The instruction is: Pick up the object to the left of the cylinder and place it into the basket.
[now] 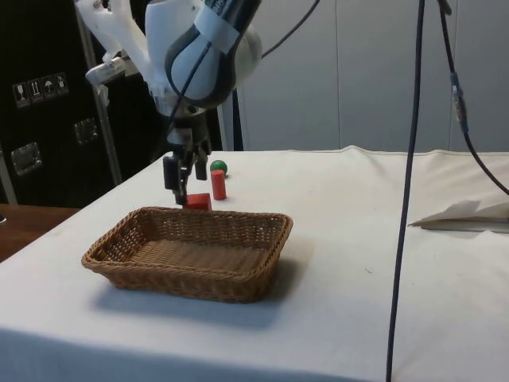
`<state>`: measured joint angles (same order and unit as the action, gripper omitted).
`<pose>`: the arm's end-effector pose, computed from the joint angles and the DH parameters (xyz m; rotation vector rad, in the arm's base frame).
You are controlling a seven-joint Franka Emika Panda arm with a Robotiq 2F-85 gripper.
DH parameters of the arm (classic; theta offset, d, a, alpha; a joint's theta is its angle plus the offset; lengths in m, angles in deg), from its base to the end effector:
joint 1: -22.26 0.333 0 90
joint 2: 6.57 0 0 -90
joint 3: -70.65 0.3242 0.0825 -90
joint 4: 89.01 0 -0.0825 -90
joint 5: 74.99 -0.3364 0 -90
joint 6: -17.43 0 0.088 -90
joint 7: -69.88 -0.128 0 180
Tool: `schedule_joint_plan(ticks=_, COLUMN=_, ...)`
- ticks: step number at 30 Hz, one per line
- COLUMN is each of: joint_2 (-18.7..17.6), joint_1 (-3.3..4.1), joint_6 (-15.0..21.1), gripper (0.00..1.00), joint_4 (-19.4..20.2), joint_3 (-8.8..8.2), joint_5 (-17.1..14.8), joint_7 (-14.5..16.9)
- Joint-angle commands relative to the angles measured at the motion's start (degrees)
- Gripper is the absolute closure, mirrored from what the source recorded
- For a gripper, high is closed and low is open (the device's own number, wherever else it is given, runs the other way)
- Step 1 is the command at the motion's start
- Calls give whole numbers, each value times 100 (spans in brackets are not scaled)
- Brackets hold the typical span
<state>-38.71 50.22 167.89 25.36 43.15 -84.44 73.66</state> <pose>0.5993 0.0182 0.2416 2.9775 0.0237 0.2061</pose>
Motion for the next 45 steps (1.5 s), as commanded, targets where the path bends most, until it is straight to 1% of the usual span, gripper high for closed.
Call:
schedule_joint_plan(ticks=1, joint_2=-29, joint_1=-63, joint_6=74, gripper=0, joint_4=0, joint_3=57, joint_5=-57, joint_7=69)
schedule_joint_plan(ticks=5, joint_2=-115, joint_1=-92, joint_6=132, gripper=0, joint_4=-6, joint_3=46, joint_5=-63, joint_7=69)
schedule_joint_plan(ticks=6, joint_2=-97, joint_1=-34, joint_6=52, gripper=0, joint_4=0, joint_3=-11, joint_5=-6, joint_7=17)
schedule_joint_plan(ticks=7, joint_2=-132, joint_1=-92, joint_6=143, gripper=0, joint_4=-11, joint_3=46, joint_5=-63, joint_7=69)
schedule_joint_plan(ticks=10, joint_2=-189, joint_1=-92, joint_6=218, gripper=0, joint_4=-17, joint_3=63, joint_5=-97, joint_7=57)
schedule_joint_plan(ticks=14, joint_2=-275, joint_1=-115, joint_6=321, gripper=0, joint_4=-34, joint_3=109, joint_5=-195, joint_7=74)
schedule_joint_plan(ticks=15, joint_2=-275, joint_1=-40, joint_6=264, gripper=0, joint_4=-23, joint_3=17, joint_5=-126, joint_7=17)
schedule_joint_plan(ticks=16, joint_2=-298, joint_1=-120, joint_6=344, gripper=0, joint_4=-46, joint_3=120, joint_5=-223, joint_7=80)
schedule_joint_plan(ticks=19, joint_2=-355, joint_1=-126, joint_6=395, gripper=0, joint_4=-63, joint_3=132, joint_5=-304, joint_7=92)
schedule_joint_plan(ticks=21, joint_2=-413, joint_1=-120, joint_6=447, gripper=0, joint_4=-63, joint_3=126, joint_5=-361, joint_7=92)
schedule_joint_plan(ticks=22, joint_2=-401, joint_1=-40, joint_6=384, gripper=0, joint_4=-52, joint_3=29, joint_5=-281, joint_7=29)
schedule_joint_plan(ticks=23, joint_2=-424, joint_1=-115, joint_6=458, gripper=0, joint_4=-63, joint_3=120, joint_5=-367, joint_7=92)
schedule_joint_plan(ticks=30, joint_2=-464, joint_1=-103, joint_6=470, gripper=0, joint_4=-57, joint_3=74, joint_5=-361, joint_7=74)
schedule_joint_plan(ticks=31, joint_2=-458, joint_1=-52, joint_6=418, gripper=0, joint_4=-57, joint_3=11, joint_5=-309, joint_7=29)
schedule_joint_plan(ticks=32, joint_2=-476, joint_1=-109, joint_6=476, gripper=0, joint_4=-57, joint_3=74, joint_5=-361, joint_7=74)
schedule_joint_plan(ticks=38, joint_2=-573, joint_1=-143, joint_6=487, gripper=0, joint_4=-92, joint_3=92, joint_5=-390, joint_7=80)
schedule_joint_plan(ticks=39, joint_2=-573, joint_1=-74, joint_6=430, gripper=0, joint_4=-80, joint_3=11, joint_5=-338, joint_7=29)
schedule_joint_plan(ticks=40, joint_2=-596, joint_1=-149, joint_6=498, gripper=0, joint_4=-103, joint_3=92, joint_5=-413, joint_7=92)
schedule_joint_plan(ticks=45, joint_2=-653, joint_1=-172, joint_6=498, gripper=0, joint_4=-143, joint_3=80, joint_5=-447, joint_7=109)
